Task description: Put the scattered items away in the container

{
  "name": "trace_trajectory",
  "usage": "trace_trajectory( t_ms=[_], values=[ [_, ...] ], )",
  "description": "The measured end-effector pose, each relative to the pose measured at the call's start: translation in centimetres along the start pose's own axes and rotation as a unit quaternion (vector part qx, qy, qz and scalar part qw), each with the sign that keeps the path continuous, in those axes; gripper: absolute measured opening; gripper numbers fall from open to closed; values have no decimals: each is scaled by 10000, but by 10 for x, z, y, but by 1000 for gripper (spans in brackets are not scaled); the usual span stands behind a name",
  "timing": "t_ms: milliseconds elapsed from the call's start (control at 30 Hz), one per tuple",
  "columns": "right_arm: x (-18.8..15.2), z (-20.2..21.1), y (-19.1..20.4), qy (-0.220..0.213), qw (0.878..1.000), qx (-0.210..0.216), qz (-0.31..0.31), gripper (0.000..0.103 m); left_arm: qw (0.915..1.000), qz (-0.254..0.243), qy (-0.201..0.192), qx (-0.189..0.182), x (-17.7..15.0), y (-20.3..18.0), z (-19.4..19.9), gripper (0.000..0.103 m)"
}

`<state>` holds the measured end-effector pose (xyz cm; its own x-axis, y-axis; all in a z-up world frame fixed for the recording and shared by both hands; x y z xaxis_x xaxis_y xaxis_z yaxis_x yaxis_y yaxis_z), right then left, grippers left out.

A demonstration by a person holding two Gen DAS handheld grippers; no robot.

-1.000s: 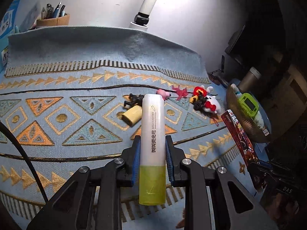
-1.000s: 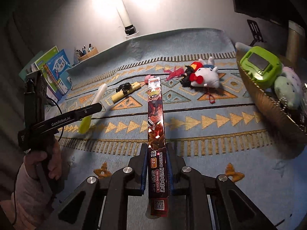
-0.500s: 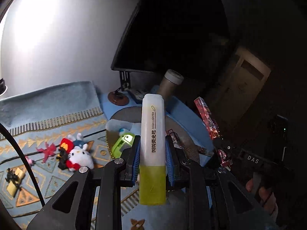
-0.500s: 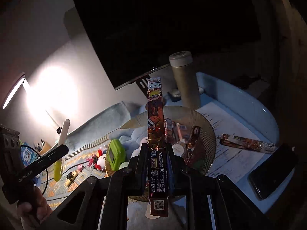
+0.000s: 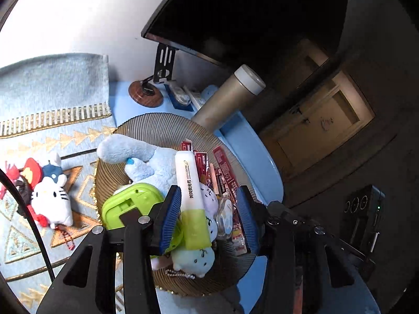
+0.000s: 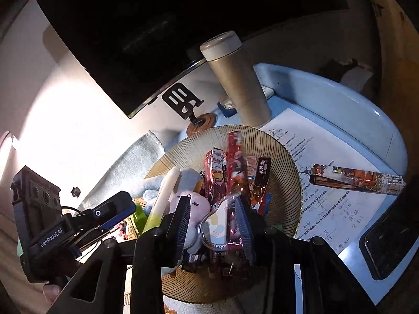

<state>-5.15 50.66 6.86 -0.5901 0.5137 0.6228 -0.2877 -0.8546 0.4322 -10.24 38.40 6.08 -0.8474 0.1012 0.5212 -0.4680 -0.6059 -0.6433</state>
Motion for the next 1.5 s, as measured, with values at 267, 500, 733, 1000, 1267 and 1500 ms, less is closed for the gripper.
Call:
trace_trajectory(
  t_ms=[267,500,733,1000,1267,1500],
  values=[
    [-35,53,35,-121,9991,317,272,50,9981,75,-533,305,-46,31,104,46],
    [-119,46,115,150,9883,822,1277,66,9766,618,-1083,1752,-119,150,198,46],
    [-202,-44,177,703,9611,425,2636,66,9363,1319,-1629,2817,-161,256,241,46],
    [-228,-98,183,943,9376,-151,3344,72,9322,1264,-1699,2935,-165,268,238,68],
    [-237,-113,187,1150,9288,-75,3522,103,9384,1274,-1741,2699,-163,265,236,80],
    [-236,-113,187,1153,9281,-90,3539,103,9397,1114,-1580,2821,-161,260,228,90]
  ],
)
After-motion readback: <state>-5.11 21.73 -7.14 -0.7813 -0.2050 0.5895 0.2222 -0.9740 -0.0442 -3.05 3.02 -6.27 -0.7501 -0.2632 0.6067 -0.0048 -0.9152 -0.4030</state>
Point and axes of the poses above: each gripper's, at about its wrist camera, not at the fingertips, and z roughly against the way its jaws point, y to its left, x to its top, the point moved 10 cm from there along -z, roughly the way its jaws point, and after that the axes turned 3 degrees about z, right-handed, at the moved point
